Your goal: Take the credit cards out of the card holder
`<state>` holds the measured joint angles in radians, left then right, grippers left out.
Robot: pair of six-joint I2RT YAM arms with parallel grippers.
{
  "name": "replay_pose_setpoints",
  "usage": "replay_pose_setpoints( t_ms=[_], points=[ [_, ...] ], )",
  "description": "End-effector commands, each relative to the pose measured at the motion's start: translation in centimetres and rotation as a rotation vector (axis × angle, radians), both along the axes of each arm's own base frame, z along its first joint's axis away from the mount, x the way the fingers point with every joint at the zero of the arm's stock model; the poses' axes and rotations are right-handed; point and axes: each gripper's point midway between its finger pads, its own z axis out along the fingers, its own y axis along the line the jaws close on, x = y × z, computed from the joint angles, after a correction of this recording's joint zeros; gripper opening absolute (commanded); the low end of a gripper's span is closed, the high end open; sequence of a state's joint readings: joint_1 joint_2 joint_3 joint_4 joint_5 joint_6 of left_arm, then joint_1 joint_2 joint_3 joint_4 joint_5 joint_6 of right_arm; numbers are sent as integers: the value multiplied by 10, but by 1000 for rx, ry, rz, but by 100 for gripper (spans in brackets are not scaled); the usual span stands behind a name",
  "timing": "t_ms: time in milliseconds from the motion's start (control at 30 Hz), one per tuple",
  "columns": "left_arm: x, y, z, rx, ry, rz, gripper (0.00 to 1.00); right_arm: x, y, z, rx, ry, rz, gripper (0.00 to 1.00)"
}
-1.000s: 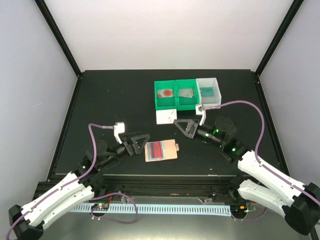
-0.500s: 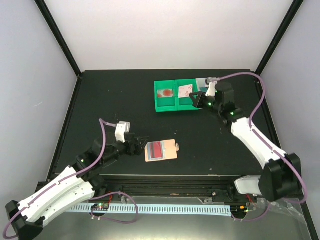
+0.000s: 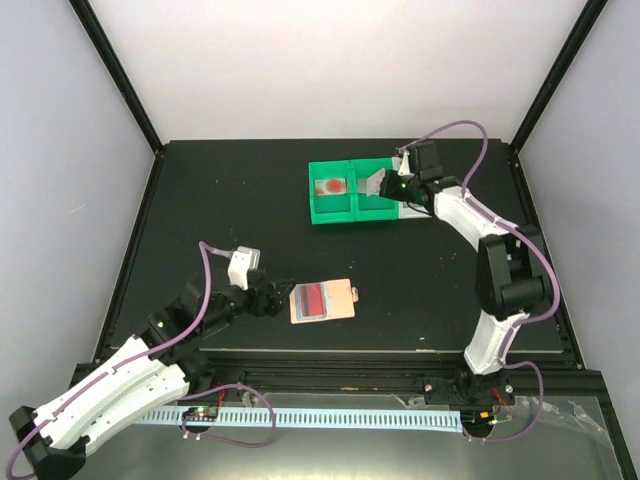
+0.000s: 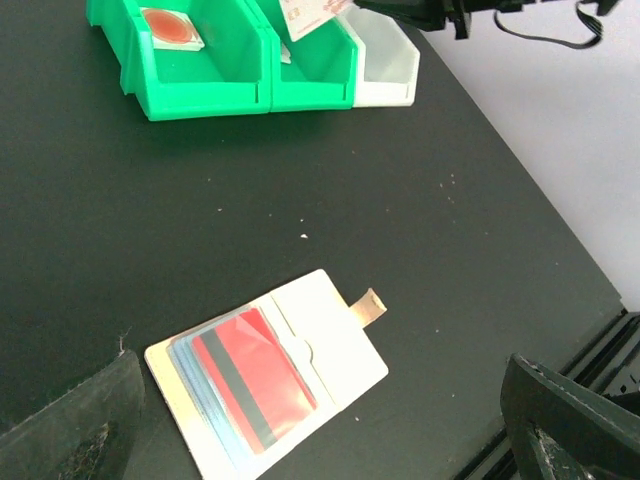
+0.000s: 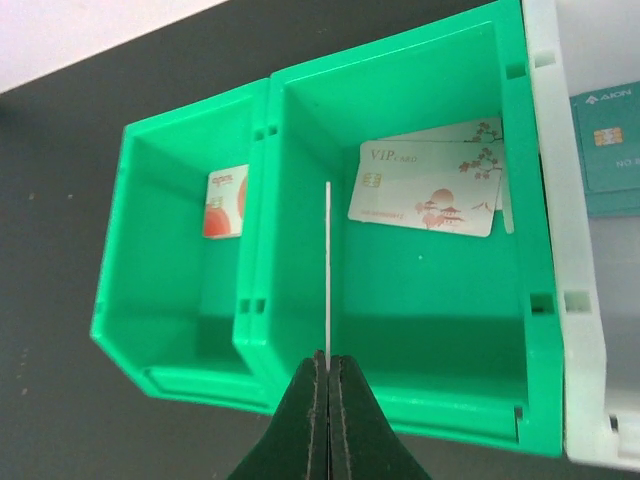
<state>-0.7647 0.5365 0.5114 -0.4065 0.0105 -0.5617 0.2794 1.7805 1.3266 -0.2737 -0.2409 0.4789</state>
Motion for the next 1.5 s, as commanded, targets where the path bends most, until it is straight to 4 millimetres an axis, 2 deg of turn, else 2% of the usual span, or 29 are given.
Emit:
replay_pose_setpoints(
  t_ms=[0,133,300,600,767,933,1133,1333,1467],
  points=[
    [1,4,10,18,-34,3,99,23,-2,-7,-55,13,-8,1],
    [2,4,10,9,-33,7,99,37,-1,-17,-72,21,-11,1],
    [2,5,11,12,-40,10,99,51,12,-35,-70,53,45,1],
    [4,5,12,2,-42,23,99,74,22,-50,-43,46,45,1],
    [4,2,9,-15,-28,15,99,82,18,-63,-69,85,16,5],
    [4,0,5,-19,-26,9,99,93,12,-62,-103,76,-16,13],
    [5,-2,1,-30,-20,8,99,93,7,-54,-127,78,-37,20],
    [7,-2,-4,-17,-6,18,99,91,3,-28,-132,48,-49,26],
    [11,-1,-16,3,27,43,99,85,-1,-11,-134,35,-61,26]
  ],
)
